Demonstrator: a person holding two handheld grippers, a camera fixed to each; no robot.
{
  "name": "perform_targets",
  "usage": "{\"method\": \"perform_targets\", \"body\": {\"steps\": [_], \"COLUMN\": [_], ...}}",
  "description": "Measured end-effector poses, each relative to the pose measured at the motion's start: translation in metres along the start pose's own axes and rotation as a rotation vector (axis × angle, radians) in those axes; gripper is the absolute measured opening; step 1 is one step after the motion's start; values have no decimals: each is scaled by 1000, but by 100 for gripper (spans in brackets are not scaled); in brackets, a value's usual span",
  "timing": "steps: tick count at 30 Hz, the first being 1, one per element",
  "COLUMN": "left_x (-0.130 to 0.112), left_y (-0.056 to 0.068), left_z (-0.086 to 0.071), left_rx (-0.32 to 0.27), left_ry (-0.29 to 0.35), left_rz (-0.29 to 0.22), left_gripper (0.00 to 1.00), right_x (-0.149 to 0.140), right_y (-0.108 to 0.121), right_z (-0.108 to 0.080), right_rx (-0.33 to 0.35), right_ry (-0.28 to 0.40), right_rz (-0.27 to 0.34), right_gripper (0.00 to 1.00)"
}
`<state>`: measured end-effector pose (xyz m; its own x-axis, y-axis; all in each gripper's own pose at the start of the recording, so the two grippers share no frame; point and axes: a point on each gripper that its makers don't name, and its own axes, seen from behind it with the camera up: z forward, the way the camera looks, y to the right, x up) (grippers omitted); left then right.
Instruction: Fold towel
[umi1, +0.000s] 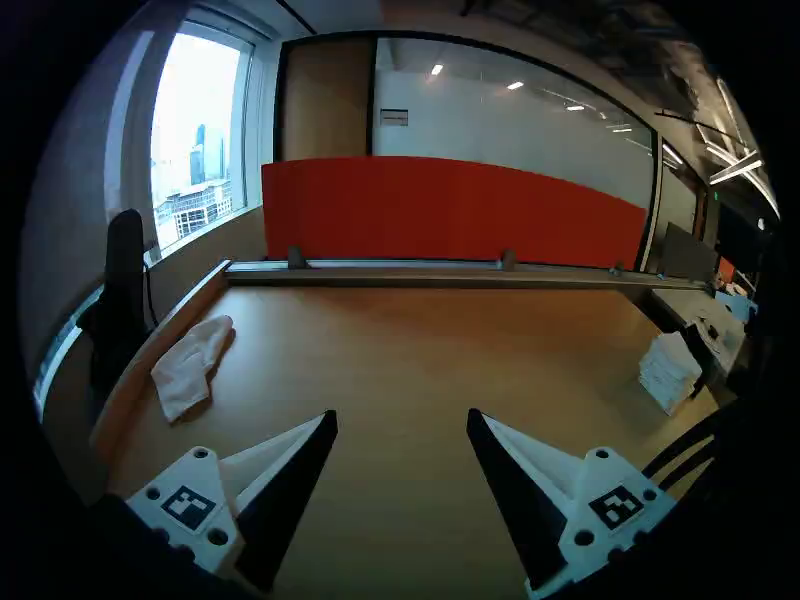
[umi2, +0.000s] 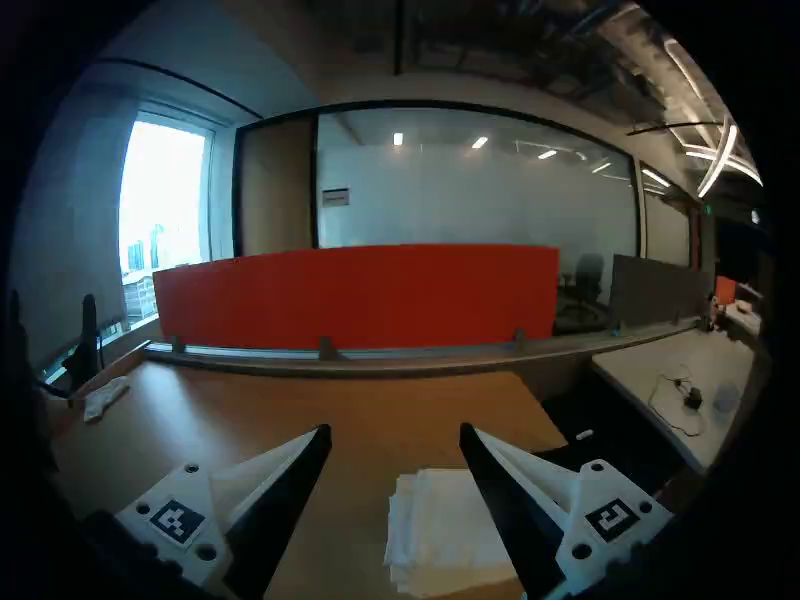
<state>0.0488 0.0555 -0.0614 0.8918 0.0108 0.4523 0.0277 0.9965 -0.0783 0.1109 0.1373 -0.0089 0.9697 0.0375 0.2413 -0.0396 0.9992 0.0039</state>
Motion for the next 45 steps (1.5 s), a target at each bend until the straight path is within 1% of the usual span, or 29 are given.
{"method": "perform_targets", "body": {"steps": [12, 15, 19, 23, 27, 30, 33, 38, 42, 45], "left_x": [42, 50, 59, 66, 73, 77, 82, 89, 90, 89], "left_y": [-9, -11, -16, -19, -23, -22, -23, -26, -25, -24], "left_z": [4, 5, 7, 9, 10, 10, 9, 8, 6, 5], "left_rx": [24, 29, 36, 33, 40, 34, 23, 25, 22, 21], "left_ry": [141, 167, 197, 221, 239, 254, 268, 293, 309, 321], "left_rz": [22, 24, 7, -2, 4, 5, -4, -17, -19, -21], "left_gripper": [96, 97, 96, 97, 96, 96, 96, 96, 96, 96], "right_x": [20, 23, 26, 32, 38, 39, 39, 42, 39, 36], "right_y": [-34, -48, -70, -91, -108, -118, -125, -137, -146, -148], "right_z": [5, 6, 8, 10, 12, 12, 14, 15, 16, 17], "right_rx": [-24, -17, 1, 19, 19, 22, 21, 28, 44, 48], "right_ry": [73, 82, 91, 103, 114, 121, 122, 118, 109, 90], "right_rz": [-33, -46, -50, -48, -45, -48, -49, -49, -45, -39], "right_gripper": [100, 99, 99, 99, 99, 100, 100, 100, 100, 100]}}
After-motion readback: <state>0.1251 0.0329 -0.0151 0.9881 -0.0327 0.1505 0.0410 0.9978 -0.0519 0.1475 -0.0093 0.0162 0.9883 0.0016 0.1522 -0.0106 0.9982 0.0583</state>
